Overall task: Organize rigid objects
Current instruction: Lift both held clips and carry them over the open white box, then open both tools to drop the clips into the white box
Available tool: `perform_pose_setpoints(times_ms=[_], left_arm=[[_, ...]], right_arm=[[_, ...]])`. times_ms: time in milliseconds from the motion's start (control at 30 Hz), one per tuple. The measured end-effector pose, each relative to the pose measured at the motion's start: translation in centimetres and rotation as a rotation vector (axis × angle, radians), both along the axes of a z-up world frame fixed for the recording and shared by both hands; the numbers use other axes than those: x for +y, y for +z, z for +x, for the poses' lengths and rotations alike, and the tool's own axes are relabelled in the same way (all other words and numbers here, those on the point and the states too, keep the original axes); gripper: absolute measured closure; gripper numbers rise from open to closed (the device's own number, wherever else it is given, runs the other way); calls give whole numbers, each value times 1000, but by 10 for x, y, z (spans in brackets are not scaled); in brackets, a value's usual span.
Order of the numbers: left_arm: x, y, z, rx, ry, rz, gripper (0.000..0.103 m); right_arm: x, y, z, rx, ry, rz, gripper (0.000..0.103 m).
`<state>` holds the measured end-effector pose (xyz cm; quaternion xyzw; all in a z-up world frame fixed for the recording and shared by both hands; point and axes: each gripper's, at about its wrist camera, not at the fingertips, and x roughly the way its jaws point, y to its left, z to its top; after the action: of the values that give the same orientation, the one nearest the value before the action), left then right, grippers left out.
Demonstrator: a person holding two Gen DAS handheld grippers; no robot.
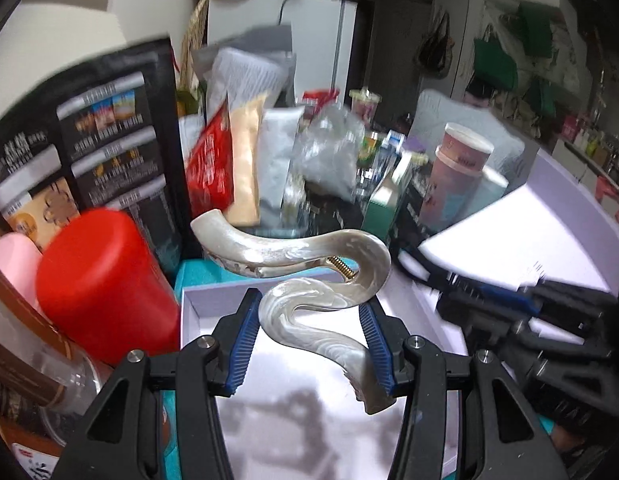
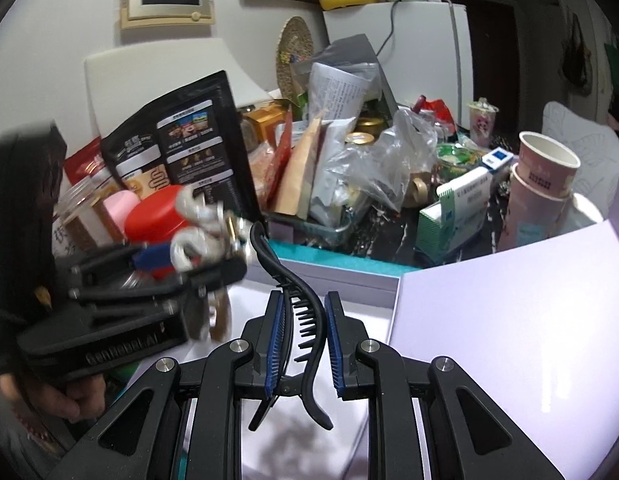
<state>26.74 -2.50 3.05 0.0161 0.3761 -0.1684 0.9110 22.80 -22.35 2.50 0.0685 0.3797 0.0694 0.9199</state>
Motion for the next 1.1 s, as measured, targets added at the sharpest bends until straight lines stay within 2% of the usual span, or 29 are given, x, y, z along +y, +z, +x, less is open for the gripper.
perform_pose_setpoints(times_ms=[133,333,567,833,900,1000,1067,1100], left_arm=[[-4,-20,11,80,-6,10,53],[-11,-44,23,146,9,53,53],[-12,-57,31,213,18,60,53],[-12,-63,37,237,67,111,53],[-10,-65,40,255,76,110,53],[-7,-67,42,275,95,108,53],[-7,-68,42,285,103,110,53],[-7,-68,41,287,106,119,47]], right_arm=[[0,-14,10,36,4,-25,83],[-6,-27,14,79,-5,-50,83],[-5,-36,17,114,-25,-70,82],[-1,-42,20,131,-32,-83,82],[-1,-43,21,139,-36,-84,79],[-3,-42,21,137,-46,-82,64],[-3,-40,20,132,-54,-87,61],[-3,-39,20,132,-58,-91,60]])
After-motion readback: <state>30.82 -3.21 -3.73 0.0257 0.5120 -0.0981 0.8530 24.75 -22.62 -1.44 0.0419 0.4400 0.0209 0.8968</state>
